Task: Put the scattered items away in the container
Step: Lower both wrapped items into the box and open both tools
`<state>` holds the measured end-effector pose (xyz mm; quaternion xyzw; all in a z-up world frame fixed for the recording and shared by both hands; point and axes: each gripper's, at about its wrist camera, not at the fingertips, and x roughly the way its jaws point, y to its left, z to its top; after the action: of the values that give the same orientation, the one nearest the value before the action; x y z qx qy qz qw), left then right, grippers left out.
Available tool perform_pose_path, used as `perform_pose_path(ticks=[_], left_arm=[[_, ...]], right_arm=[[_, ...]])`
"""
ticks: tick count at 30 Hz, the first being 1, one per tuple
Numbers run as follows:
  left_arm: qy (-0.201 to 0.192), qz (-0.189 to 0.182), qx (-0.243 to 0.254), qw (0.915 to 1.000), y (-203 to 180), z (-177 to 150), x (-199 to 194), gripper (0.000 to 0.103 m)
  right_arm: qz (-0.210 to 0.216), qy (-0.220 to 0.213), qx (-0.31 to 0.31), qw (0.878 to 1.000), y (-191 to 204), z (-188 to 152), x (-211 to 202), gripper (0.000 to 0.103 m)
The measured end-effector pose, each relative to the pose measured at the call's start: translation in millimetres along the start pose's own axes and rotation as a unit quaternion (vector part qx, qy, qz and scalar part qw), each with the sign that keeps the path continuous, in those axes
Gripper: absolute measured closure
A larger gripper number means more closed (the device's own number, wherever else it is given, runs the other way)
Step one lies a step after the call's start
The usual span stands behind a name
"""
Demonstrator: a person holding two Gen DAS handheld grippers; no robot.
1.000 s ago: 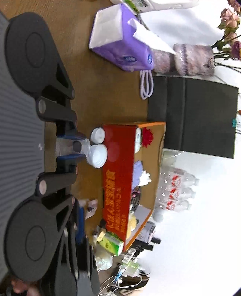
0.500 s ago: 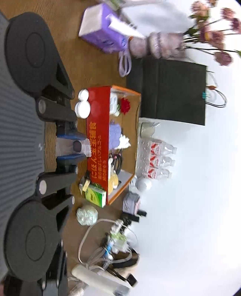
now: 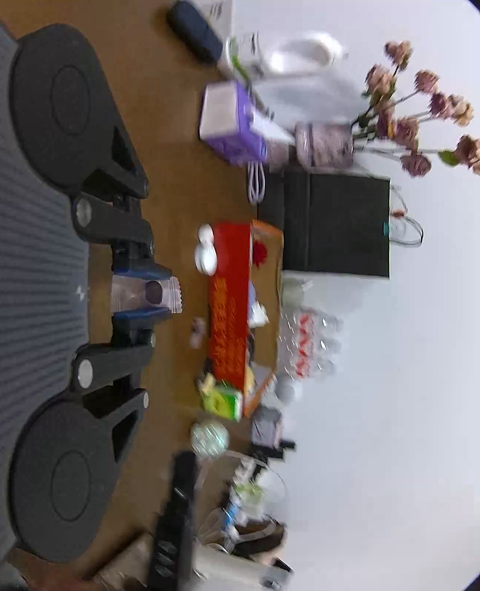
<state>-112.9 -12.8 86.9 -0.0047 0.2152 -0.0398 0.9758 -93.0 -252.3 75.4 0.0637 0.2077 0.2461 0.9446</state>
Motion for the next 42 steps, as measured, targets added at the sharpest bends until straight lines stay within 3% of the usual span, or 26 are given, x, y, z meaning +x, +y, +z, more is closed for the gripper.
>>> perform_pose_path(ticks=[7,13,16,18,21,24,29,32,34,37,38,39,40,42], left_arm=[[-0.003,0.008,-0.025,0.9996,6,-8,-17,0.086],[-0.028,-0.005,0.007,0.9996,-14,11,4,0.086],[-0.021,-0.017,0.011,0.9996,-8,43,39,0.086],[-0.034,-0.033,-0.002,0.9989,4,73,62,0.086],[-0.038,-0.041,0.009,0.9984,15,112,112,0.086],[0.006,-0.049,0.018,0.9986,20,144,190,0.086],[0.090,-0.062,0.031,0.9935,14,179,323,0.086],[0.136,-0.039,0.024,0.9897,15,182,384,0.086],[0.164,-0.043,0.026,0.9852,14,181,415,0.086],[0.204,-0.041,0.002,0.9781,17,180,445,0.083],[0.212,-0.049,-0.013,0.9760,21,181,450,0.079],[0.216,-0.054,-0.021,0.9747,24,182,453,0.059],[0.218,-0.056,-0.023,0.9741,27,183,453,0.053],[0.217,-0.059,-0.026,0.9741,34,184,448,0.054]], right_arm=[[-0.001,-0.028,-0.013,1.000,10,-10,-22,0.088],[-0.010,-0.040,-0.021,0.999,5,-13,-28,0.088],[-0.006,-0.042,-0.020,0.999,-2,-4,-13,0.088],[-0.002,-0.020,0.008,1.000,-12,13,12,0.088],[0.013,-0.028,0.018,0.999,-22,43,44,0.088],[0.010,-0.015,0.015,1.000,-38,80,99,0.088],[0.000,0.048,0.047,0.998,-75,148,212,0.088],[-0.026,0.103,0.034,0.994,-94,176,280,0.088],[-0.027,0.155,0.044,0.987,-111,182,325,0.088],[-0.067,0.204,0.024,0.976,-123,181,375,0.088],[-0.078,0.218,0.018,0.973,-126,178,387,0.088],[-0.088,0.232,0.016,0.968,-130,174,401,0.087],[-0.092,0.243,0.019,0.966,-134,169,411,0.084],[-0.098,0.253,0.028,0.962,-138,165,416,0.081]])
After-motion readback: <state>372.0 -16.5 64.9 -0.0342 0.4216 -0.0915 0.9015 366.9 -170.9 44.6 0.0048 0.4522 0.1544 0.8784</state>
